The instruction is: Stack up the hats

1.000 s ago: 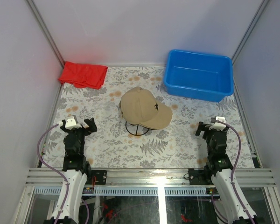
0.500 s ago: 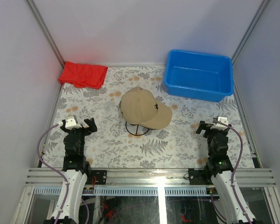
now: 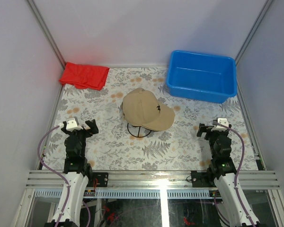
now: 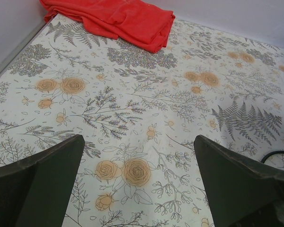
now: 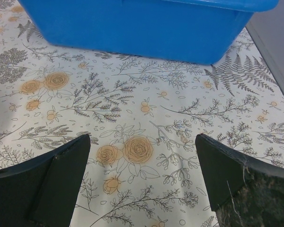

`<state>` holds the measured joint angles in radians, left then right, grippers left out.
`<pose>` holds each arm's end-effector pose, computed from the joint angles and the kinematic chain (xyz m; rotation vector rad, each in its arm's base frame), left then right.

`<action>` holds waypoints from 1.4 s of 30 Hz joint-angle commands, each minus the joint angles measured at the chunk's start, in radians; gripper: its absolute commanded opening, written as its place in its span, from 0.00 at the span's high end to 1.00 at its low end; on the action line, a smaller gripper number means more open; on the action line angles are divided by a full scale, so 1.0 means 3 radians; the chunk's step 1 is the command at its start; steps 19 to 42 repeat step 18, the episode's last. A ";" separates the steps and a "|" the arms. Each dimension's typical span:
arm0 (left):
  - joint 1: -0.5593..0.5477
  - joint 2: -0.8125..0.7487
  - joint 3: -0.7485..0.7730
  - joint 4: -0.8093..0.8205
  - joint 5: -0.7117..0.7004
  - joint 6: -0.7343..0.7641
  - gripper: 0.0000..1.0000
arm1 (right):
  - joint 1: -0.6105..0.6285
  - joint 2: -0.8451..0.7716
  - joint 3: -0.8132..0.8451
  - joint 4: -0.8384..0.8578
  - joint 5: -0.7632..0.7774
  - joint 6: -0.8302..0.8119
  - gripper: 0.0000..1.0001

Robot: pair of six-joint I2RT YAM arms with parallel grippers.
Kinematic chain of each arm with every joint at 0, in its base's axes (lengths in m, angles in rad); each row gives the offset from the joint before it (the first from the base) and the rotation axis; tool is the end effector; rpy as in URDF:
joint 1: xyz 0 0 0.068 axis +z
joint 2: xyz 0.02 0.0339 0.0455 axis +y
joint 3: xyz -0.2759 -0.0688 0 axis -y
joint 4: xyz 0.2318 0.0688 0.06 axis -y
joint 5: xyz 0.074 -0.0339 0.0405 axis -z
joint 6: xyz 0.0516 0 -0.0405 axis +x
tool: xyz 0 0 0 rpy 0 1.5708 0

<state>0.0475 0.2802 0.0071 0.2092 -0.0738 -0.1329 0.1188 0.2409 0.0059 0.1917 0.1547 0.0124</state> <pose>0.1191 0.0095 0.1770 -0.2035 1.6218 -0.0052 0.1165 0.0059 0.1783 0.0337 1.6133 -0.0234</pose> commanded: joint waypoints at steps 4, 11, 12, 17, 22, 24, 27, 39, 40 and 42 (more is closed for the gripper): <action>-0.0001 -0.0010 -0.0316 0.0208 -0.0033 0.0029 0.00 | 0.0003 -0.0023 -0.0288 0.0106 -0.0050 -0.0044 0.01; -0.0004 -0.0011 -0.0320 0.0208 -0.0029 0.0029 0.00 | 0.0001 -0.0021 -0.0288 0.0104 -0.0046 -0.0042 0.01; -0.0002 -0.0006 -0.0319 0.0211 -0.0030 0.0029 0.00 | 0.0001 -0.0022 -0.0289 0.0107 -0.0046 -0.0043 0.01; -0.0002 -0.0008 -0.0320 0.0209 -0.0033 0.0029 0.00 | 0.0000 0.0168 -0.0252 0.0196 0.0078 0.0015 0.01; -0.0001 -0.0007 -0.0320 0.0210 -0.0030 0.0029 0.00 | 0.0002 0.0197 -0.0244 0.0198 0.0072 0.0013 0.01; -0.0001 -0.0007 -0.0320 0.0210 -0.0030 0.0029 0.00 | 0.0002 0.0197 -0.0244 0.0198 0.0072 0.0013 0.01; -0.0001 -0.0007 -0.0320 0.0210 -0.0030 0.0029 0.00 | 0.0002 0.0197 -0.0244 0.0198 0.0072 0.0013 0.01; -0.0001 -0.0007 -0.0320 0.0210 -0.0030 0.0029 0.00 | 0.0002 0.0197 -0.0244 0.0198 0.0072 0.0013 0.01; -0.0001 -0.0007 -0.0320 0.0210 -0.0030 0.0029 0.00 | 0.0002 0.0197 -0.0244 0.0198 0.0072 0.0013 0.01; -0.0001 -0.0007 -0.0320 0.0210 -0.0030 0.0029 0.00 | 0.0002 0.0197 -0.0244 0.0198 0.0072 0.0013 0.01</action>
